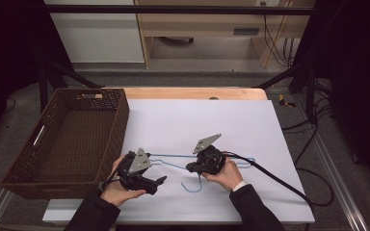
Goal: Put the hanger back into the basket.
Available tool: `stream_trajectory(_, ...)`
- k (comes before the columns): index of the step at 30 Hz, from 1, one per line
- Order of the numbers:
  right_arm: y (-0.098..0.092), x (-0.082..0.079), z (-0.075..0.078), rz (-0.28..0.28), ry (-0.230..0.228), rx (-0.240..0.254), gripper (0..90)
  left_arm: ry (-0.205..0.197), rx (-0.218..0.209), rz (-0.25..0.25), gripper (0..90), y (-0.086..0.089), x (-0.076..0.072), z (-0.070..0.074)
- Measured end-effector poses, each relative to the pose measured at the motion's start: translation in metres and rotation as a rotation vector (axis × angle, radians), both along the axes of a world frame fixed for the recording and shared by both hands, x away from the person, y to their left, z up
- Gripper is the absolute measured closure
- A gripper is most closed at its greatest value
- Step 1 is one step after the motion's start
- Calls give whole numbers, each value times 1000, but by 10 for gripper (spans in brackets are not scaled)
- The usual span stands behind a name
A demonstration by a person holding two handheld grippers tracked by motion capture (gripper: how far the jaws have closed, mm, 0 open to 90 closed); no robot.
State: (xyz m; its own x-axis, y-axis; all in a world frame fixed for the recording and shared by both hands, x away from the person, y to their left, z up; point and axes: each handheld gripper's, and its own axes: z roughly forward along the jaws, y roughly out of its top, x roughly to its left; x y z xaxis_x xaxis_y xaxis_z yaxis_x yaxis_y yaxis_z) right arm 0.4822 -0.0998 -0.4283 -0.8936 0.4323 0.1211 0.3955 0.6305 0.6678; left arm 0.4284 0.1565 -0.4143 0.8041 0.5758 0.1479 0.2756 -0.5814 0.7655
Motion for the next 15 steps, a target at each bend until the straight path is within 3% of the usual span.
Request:
stream_trajectory(4, -1, 0, 1, 7, 4, 6, 878, 6, 48, -22, 123, -9, 2, -7)
stream_trajectory(8, -1, 0, 2, 3, 6, 8, 878, 0, 121, -42, 141, -18, 5, -14)
stream_trajectory(9, -2, 0, 3, 5, 5, 8, 878, -5, 156, -54, 162, -22, 5, -17)
stream_trajectory(15, -2, -1, 4, 6, 15, 6, 877, -45, 214, -63, 246, -30, 10, -21)
